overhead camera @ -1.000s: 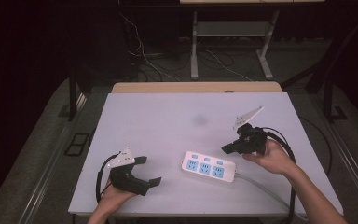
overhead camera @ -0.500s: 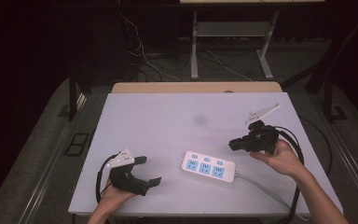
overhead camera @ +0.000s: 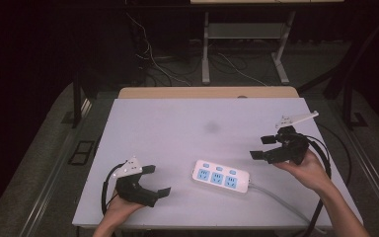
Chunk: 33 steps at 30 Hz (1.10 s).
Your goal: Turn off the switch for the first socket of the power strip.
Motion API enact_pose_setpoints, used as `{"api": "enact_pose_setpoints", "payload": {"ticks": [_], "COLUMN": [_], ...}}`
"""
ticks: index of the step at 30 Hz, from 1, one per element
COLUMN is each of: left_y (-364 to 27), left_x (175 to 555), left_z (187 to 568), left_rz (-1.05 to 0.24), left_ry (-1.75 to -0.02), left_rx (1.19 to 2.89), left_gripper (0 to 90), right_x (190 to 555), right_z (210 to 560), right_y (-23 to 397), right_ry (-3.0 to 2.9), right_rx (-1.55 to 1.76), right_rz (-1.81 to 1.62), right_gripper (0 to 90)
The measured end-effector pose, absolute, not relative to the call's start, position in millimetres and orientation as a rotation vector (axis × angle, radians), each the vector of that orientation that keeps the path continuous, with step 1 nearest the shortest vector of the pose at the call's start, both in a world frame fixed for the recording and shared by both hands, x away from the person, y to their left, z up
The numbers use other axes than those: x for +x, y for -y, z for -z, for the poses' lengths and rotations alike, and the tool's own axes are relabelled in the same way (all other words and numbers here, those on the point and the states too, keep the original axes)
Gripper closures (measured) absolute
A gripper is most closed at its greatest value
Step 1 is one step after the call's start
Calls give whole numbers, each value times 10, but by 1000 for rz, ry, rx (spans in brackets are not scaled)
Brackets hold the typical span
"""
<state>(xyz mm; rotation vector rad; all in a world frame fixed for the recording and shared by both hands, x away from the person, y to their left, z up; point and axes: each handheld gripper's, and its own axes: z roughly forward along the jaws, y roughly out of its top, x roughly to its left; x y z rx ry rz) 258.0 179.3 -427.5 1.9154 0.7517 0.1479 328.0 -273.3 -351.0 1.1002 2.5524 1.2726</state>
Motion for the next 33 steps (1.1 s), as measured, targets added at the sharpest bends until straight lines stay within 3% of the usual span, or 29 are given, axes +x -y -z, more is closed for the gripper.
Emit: {"api": "enact_pose_setpoints", "payload": {"ticks": [2, 4, 17, 33], "left_y": [-1793, -1793, -1791, -1795], "left_x": [2578, 2577, 2575, 2572], "left_z": [4273, 4273, 4272, 4268], "left_rz": [-148, -148, -150, -152], "left_ry": [-752, -753, -755, -753], "left_rx": [1913, 1912, 1912, 1913], "left_gripper": [0, 0, 0, 0], "right_x": [3258, 3238, 3034, 2831], "right_z": [3514, 3528, 3636, 3841], "right_y": [2780, 2827, 3102, 3103], "right_ry": [-2526, -2512, -2419, -2397], "right_rx": [1132, 1163, 1270, 1264], "right_rz": [-1289, -1294, -1394, -1446], "right_gripper": [94, 3, 3, 4]}}
